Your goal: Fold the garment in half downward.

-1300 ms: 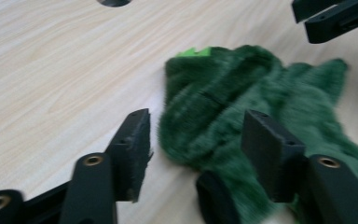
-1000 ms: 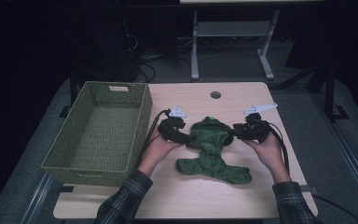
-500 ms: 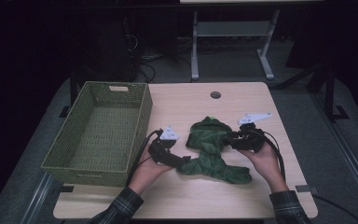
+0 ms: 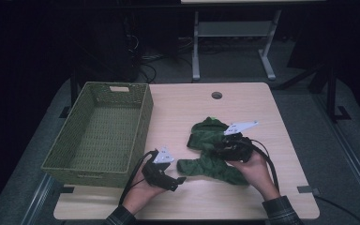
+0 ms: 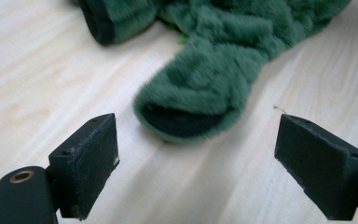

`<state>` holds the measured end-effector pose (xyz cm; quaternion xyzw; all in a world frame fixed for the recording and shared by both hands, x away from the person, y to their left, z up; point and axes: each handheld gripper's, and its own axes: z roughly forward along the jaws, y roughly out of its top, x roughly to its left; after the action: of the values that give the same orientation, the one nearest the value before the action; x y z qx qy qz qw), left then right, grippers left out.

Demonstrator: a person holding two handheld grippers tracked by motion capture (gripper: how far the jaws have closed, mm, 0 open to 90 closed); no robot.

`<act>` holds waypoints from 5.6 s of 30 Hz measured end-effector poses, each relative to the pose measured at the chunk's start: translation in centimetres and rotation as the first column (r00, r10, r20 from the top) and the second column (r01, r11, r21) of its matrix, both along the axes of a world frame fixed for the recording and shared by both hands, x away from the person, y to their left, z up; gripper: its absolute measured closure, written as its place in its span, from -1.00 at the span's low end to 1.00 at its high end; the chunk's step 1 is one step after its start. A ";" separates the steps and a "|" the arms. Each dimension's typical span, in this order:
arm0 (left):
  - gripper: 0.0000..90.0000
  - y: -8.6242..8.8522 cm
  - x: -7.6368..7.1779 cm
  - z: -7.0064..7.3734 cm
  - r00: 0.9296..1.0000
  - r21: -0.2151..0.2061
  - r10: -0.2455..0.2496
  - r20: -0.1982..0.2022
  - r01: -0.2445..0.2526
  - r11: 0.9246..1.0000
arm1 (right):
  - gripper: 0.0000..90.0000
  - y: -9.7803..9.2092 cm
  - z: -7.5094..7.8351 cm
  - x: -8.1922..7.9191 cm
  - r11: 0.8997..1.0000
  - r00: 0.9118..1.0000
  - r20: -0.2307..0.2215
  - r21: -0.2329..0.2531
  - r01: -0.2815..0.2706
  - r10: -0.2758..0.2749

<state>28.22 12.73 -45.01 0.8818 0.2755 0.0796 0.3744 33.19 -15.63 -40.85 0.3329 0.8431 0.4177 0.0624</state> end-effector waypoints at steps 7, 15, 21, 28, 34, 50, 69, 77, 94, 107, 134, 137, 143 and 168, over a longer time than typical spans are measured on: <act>-0.72 0.2 -1.2 -1.2 1.000 0.043 -0.014 -0.009 0.014 0.999 | 0.43 3.3 -0.4 -1.0 0.998 0.998 -0.001 -0.002 -0.058 0.058; -0.72 0.3 -1.5 -2.1 1.000 0.072 -0.021 0.019 0.020 0.997 | 0.51 7.4 -1.0 -2.1 0.988 0.988 0.000 -0.023 -0.153 0.153; -0.72 0.8 -1.6 -2.5 0.998 0.050 -0.045 0.049 0.042 0.998 | 0.56 9.6 -1.9 -2.7 0.979 0.981 0.001 -0.069 -0.193 0.194; -0.72 1.1 -1.7 -2.7 0.997 0.025 -0.050 0.063 0.049 0.998 | 0.57 10.9 -3.7 -2.4 0.971 0.979 -0.030 -0.125 -0.206 0.204; -0.72 1.1 -1.7 -2.7 0.997 0.022 -0.050 0.062 0.048 0.999 | 0.60 11.4 -4.8 -2.2 0.959 0.978 -0.025 -0.190 -0.210 0.209; -0.72 1.1 -1.7 -2.7 0.997 0.025 -0.051 0.062 0.050 0.998 | 0.95 11.3 -4.7 -3.0 0.959 0.974 -0.019 -0.171 -0.227 0.227; -0.72 1.0 -1.8 -2.7 0.997 0.017 -0.046 0.056 0.045 0.999 | 0.94 7.6 -1.1 -3.9 0.976 0.976 -0.005 0.025 -0.216 0.216; -0.72 1.1 -1.7 -2.7 0.997 0.019 -0.048 0.061 0.047 0.999 | 0.93 4.5 -0.4 -3.5 0.989 0.990 0.006 0.057 -0.139 0.139; -0.72 1.1 -1.7 -2.7 0.997 0.021 -0.050 0.059 0.049 0.999 | 0.80 -1.8 -2.3 -3.4 0.998 0.998 -0.029 -0.035 0.046 -0.047; -0.72 1.0 -1.7 -2.7 0.997 0.019 -0.047 0.063 0.046 0.999 | 0.99 -1.0 -0.8 -3.0 0.999 0.998 0.050 0.032 0.022 -0.023; -0.72 0.7 -1.8 -2.7 0.998 0.021 -0.019 0.060 0.017 1.000 | 0.60 -3.2 -2.7 -3.1 0.997 0.999 -0.013 -0.059 0.049 -0.050; -0.72 0.7 -1.8 -2.7 0.998 0.021 -0.019 0.061 0.018 1.000 | 0.57 -4.9 -2.4 -3.7 0.996 0.997 -0.006 -0.053 0.070 -0.071; -0.72 0.7 -1.8 -2.7 0.998 0.020 -0.019 0.061 0.018 1.000 | 0.53 -8.9 -2.5 -5.3 0.993 0.994 -0.002 -0.031 0.112 -0.112; -0.72 -0.7 -0.3 -2.7 0.997 0.029 -0.046 0.057 0.044 0.999 | 0.40 -11.8 -5.8 -8.9 0.999 0.997 -0.077 -0.053 0.011 -0.015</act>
<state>27.95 12.01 -47.67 0.8903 0.2436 0.1004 0.3715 24.24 -27.39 -46.68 0.3526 0.8533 0.3819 0.0411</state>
